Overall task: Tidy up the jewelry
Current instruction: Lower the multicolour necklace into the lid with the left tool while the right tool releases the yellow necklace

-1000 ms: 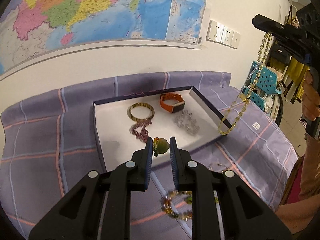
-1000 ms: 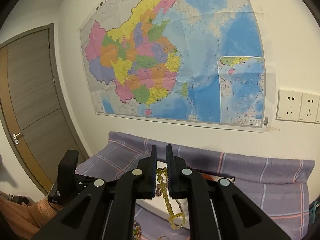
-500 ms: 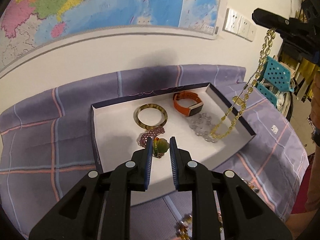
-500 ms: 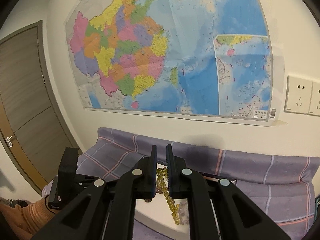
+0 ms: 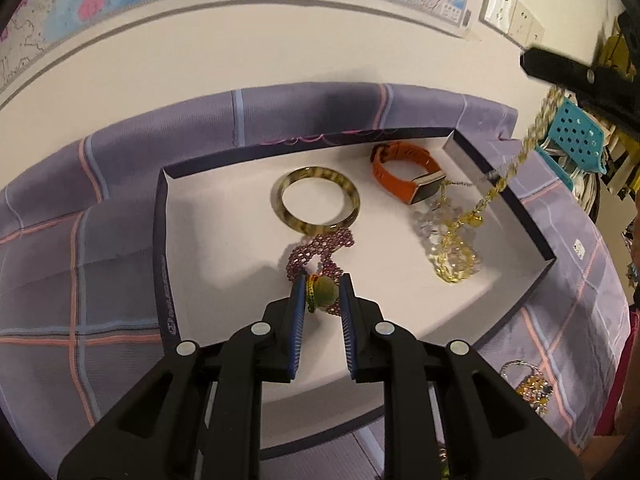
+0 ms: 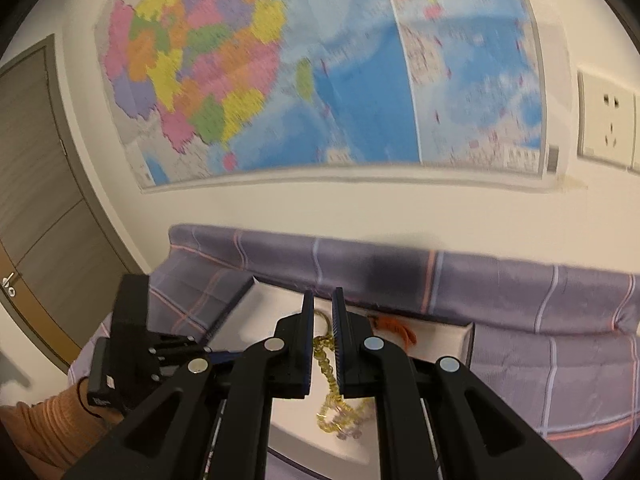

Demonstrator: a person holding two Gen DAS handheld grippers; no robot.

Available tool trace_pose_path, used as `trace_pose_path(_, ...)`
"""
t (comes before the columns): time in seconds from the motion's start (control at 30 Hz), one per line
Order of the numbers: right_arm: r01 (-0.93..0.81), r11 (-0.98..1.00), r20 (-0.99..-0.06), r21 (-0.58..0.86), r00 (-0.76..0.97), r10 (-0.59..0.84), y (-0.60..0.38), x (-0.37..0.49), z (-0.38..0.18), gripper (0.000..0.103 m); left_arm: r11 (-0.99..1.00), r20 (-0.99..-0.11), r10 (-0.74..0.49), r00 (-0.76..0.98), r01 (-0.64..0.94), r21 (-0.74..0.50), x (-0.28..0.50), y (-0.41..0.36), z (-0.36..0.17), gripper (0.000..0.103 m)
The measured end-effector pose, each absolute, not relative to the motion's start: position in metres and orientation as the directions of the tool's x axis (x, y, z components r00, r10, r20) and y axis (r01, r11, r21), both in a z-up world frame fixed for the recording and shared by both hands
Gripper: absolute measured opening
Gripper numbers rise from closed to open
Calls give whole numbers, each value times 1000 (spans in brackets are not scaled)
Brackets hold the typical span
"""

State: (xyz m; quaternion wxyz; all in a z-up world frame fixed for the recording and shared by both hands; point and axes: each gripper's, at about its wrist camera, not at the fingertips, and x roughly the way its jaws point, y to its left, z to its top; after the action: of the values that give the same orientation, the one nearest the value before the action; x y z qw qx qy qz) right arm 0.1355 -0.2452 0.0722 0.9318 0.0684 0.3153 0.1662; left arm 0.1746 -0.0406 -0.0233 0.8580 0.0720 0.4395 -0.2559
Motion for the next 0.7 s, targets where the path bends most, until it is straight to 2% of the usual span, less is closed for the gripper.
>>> trace_pose_path(0.53,-218,940,-657,263,673,340,-251,146,23,8,871,-813,-339,474,485,-80,188,-50,-35,18)
trace_pose_path(0.6,-206,941,-672,267,660,336,-252,147,17,11,870,-812,-339,475,487,-78,189,-51,-35,19)
trace_pose_path(0.63,-200,942,-678,269,656,332,-252,148,13,11,872,-812,-335,478,484,-74,190,-52,-36,25)
trace_pose_path(0.7,-189,942,-682,279,652,332,-254,147,9,23,876,-809,-327,489,479,-64,190,-52,-35,32)
